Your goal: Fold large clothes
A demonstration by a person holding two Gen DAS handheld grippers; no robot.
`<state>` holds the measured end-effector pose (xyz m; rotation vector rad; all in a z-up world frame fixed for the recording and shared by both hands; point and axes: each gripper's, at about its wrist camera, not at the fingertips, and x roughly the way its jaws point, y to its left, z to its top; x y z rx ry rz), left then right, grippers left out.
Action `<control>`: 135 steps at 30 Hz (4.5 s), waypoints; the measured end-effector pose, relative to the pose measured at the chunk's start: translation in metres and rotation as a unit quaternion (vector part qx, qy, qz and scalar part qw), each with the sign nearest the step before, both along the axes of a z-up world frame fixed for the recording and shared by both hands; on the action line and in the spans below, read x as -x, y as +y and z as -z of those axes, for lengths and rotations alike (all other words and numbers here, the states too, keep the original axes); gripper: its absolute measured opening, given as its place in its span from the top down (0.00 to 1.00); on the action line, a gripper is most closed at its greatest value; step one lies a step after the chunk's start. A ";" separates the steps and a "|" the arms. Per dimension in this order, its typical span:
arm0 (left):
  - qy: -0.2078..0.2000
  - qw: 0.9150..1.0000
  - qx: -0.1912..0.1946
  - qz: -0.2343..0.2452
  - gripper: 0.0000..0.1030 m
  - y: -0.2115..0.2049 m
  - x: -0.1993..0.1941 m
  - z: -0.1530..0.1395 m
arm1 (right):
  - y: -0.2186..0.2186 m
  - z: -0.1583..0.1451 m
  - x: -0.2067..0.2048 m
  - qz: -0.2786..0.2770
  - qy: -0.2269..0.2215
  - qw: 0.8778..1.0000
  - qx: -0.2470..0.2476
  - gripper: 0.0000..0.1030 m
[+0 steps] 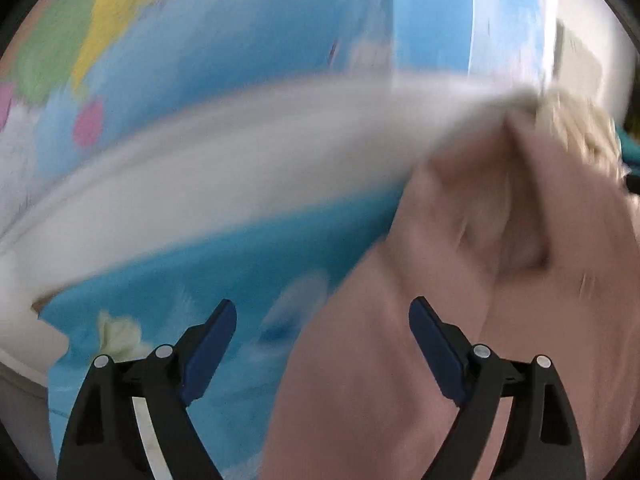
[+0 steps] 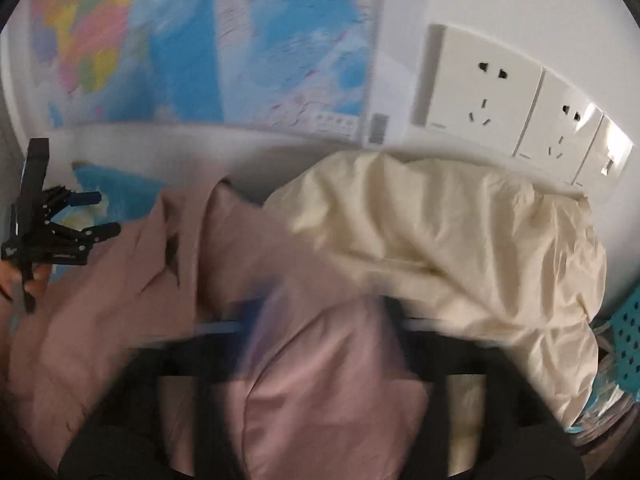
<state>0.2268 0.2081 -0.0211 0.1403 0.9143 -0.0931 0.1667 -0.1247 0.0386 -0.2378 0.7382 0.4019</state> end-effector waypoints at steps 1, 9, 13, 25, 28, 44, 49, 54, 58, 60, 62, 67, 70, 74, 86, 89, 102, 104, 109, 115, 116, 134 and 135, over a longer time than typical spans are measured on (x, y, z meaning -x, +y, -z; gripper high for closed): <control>0.016 1.000 0.009 0.005 0.17 0.012 0.008 0.008 | 0.004 0.002 0.008 -0.009 -0.014 1.000 0.005 0.12; 0.128 0.983 0.132 0.024 0.12 0.072 0.046 0.049 | 0.014 0.049 -0.010 -0.024 0.043 0.998 0.050 0.59; 0.111 0.982 0.143 0.047 0.99 0.066 0.066 0.045 | 0.015 0.028 0.000 -0.039 0.031 0.999 0.016 0.88; 0.025 0.994 0.102 -0.029 0.35 0.099 0.089 -0.001 | -0.004 0.025 -0.049 0.057 0.007 0.998 -0.015 0.38; 0.043 0.993 0.106 -0.035 0.28 0.092 0.107 0.008 | -0.016 0.014 -0.024 0.070 -0.025 0.997 -0.021 0.23; 0.062 0.987 0.150 0.013 0.16 0.082 0.275 0.026 | -0.161 0.117 0.173 0.098 0.159 0.972 -0.142 0.40; 0.064 0.995 0.081 0.009 0.95 0.053 0.292 0.037 | -0.161 0.125 0.171 0.103 0.175 0.966 -0.157 0.97; -0.004 0.992 -0.015 -0.126 0.96 0.095 0.281 -0.015 | -0.183 0.032 0.177 0.155 0.025 0.981 -0.117 0.97; -0.042 0.972 -0.063 -0.221 0.62 0.126 0.267 -0.041 | -0.199 0.002 0.157 0.199 -0.025 0.976 -0.089 0.94; -0.013 0.943 -0.155 -0.294 0.28 0.127 0.254 -0.029 | -0.197 0.019 0.144 0.223 -0.016 0.973 -0.058 0.76; -0.003 0.946 -0.158 -0.282 0.37 0.117 0.258 -0.020 | -0.195 0.046 0.129 0.236 0.018 0.971 -0.027 0.35; -0.070 0.986 -0.042 -0.147 0.26 0.067 0.317 -0.029 | -0.183 0.061 0.174 0.214 -0.007 0.977 -0.018 0.22; -0.098 0.995 0.013 -0.034 0.22 0.025 0.358 -0.032 | -0.165 0.050 0.225 0.136 -0.044 0.989 -0.033 0.18; -0.088 0.990 0.082 0.070 0.16 -0.018 0.387 -0.020 | -0.130 0.072 0.283 0.017 -0.028 0.999 -0.010 0.18; -0.022 0.989 0.054 0.138 0.15 -0.080 0.415 0.040 | -0.103 0.157 0.332 -0.037 0.027 0.999 0.001 0.42; -0.024 0.994 0.030 0.105 0.19 -0.086 0.403 0.048 | -0.094 0.153 0.315 -0.029 0.006 0.999 -0.027 0.54; -0.090 0.971 0.216 -0.039 0.96 -0.027 0.372 -0.024 | -0.104 0.062 0.312 -0.054 0.017 0.973 -0.224 0.96; -0.105 0.969 0.222 -0.035 0.96 -0.021 0.386 -0.045 | -0.112 0.042 0.332 -0.065 0.007 0.967 -0.245 0.96; -0.113 0.981 0.155 0.027 0.94 -0.037 0.426 -0.068 | -0.115 0.044 0.364 -0.077 0.020 0.975 -0.206 0.95; -0.013 0.995 0.065 0.077 0.60 -0.057 0.420 -0.012 | -0.106 0.133 0.342 -0.032 0.158 0.986 -0.047 0.45; -0.018 0.995 0.067 0.075 0.56 -0.051 0.420 -0.012 | -0.110 0.138 0.339 -0.024 0.170 0.985 -0.032 0.41; -0.175 0.968 0.105 0.145 0.19 -0.019 0.419 -0.080 | -0.129 0.021 0.308 -0.121 0.056 0.989 -0.069 0.23; -0.168 0.972 0.096 0.134 0.19 -0.021 0.405 -0.077 | -0.120 0.020 0.297 -0.103 0.037 0.992 -0.064 0.22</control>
